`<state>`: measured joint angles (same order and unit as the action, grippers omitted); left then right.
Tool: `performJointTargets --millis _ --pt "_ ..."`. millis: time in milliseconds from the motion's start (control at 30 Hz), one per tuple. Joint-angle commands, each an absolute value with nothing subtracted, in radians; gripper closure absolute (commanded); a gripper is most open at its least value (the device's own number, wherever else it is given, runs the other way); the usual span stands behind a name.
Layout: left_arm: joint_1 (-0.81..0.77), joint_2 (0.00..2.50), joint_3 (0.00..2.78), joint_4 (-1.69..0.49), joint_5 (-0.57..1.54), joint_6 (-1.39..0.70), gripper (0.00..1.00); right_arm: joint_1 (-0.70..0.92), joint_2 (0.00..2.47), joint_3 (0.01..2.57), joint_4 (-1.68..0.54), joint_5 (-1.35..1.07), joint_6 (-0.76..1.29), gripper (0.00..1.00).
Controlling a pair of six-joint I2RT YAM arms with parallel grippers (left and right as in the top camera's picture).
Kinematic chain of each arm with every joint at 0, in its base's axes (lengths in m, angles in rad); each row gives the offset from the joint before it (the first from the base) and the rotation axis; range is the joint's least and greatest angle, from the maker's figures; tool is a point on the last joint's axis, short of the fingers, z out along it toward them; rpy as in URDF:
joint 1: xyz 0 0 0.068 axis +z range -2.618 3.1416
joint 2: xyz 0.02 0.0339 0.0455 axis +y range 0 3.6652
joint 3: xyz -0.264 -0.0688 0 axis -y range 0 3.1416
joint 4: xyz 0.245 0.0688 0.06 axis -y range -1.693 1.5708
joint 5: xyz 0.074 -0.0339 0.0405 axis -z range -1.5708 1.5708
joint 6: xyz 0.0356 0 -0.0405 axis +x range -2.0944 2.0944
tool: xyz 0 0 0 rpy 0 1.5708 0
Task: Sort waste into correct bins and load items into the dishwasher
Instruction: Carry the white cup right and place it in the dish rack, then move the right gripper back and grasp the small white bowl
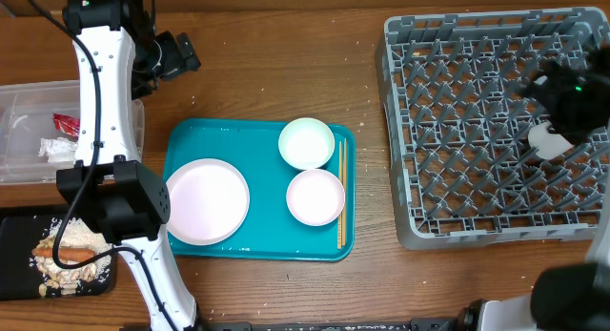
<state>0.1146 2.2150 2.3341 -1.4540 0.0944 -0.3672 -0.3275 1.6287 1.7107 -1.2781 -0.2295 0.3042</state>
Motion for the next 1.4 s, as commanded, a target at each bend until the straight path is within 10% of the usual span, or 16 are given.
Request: performJointTargets --millis 0,533,1367 --pt "0.11 2.215 2.334 -1.454 0.101 -0.374 0.0 -0.173 1.545 1.716 -1.241 -0.42 0.227 0.11" --pt "0.11 2.215 2.334 -1.454 0.101 -0.374 0.0 0.598 1.89 1.715 -0.929 -0.135 0.239 0.12" --pt "0.11 2.215 2.334 -1.454 0.101 -0.374 0.0 0.753 2.212 1.715 -0.816 0.004 0.235 0.39"
